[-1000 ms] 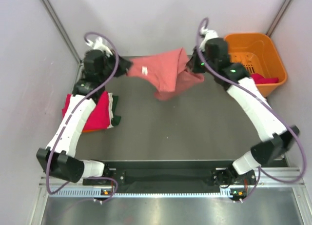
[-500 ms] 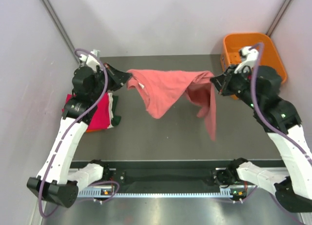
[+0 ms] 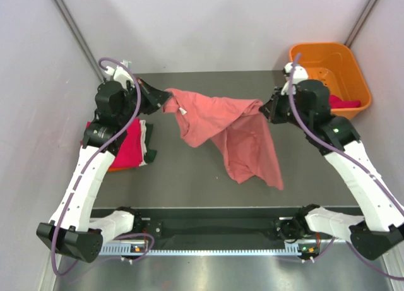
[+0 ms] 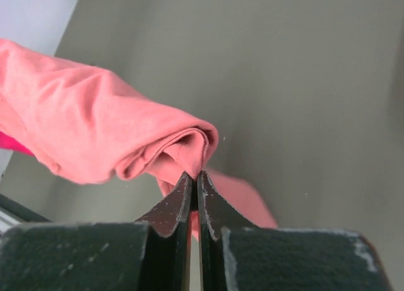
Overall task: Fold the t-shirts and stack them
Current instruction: Flatten the tshirt out
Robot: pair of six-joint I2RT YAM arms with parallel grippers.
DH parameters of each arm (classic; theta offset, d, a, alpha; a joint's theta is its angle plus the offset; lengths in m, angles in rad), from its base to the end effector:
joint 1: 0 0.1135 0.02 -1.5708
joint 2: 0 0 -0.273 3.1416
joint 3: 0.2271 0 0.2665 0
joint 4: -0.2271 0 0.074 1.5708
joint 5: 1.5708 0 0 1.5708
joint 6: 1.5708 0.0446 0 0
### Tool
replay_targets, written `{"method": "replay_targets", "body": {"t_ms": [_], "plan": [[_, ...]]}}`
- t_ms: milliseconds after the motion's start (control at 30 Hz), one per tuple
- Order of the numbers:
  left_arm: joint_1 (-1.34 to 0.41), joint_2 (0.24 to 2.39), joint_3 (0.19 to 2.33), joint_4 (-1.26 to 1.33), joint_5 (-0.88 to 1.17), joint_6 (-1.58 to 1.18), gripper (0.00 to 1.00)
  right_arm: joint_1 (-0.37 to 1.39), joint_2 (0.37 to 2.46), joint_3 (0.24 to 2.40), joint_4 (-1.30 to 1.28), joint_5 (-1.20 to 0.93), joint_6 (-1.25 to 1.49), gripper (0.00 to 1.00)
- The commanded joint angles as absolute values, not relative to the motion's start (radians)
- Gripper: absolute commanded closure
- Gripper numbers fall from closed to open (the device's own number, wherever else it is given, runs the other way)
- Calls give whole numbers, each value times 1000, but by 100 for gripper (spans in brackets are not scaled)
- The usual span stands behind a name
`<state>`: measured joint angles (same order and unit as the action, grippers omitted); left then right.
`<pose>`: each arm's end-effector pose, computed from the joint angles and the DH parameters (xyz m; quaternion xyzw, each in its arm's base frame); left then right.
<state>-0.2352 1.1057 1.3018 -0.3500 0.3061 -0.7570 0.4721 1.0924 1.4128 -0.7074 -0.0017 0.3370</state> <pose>0.2455 -0.0727 0.4491 -0.0977 0.7507 -0.4079 0.5104 0.2063 0.1054 0.4498 -0.0565 0.8280 0.2203 0.5126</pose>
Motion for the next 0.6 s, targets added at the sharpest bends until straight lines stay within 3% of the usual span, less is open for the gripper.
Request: {"method": "replay_targets", "body": {"t_ms": [0,167,200,233,300,367,400,567], "plan": [[-227,1106,1250,-296,302,-736,100,465,1143,1365,-606,-86,344,100],[-226,1127,1137,-284,235,-709,99,555,1195,1316,-626,-163,321,100],[-224,1137,1102,-285,224,-700,93,569,1190,1299,-621,-164,324,100],[-222,1147,1091,-287,210,-686,68,577,1175,1261,-617,-176,325,100],[-222,1181,1080,-327,140,-658,31,600,1160,1214,-608,-193,334,100],[-224,1198,1080,-344,150,-614,9,604,1138,1189,-601,-215,342,100],[-229,1201,1089,-350,169,-606,3,603,1134,1180,-594,-221,347,100],[-328,1189,1098,-328,205,-537,3,606,1176,1164,-562,-222,353,100]]}}
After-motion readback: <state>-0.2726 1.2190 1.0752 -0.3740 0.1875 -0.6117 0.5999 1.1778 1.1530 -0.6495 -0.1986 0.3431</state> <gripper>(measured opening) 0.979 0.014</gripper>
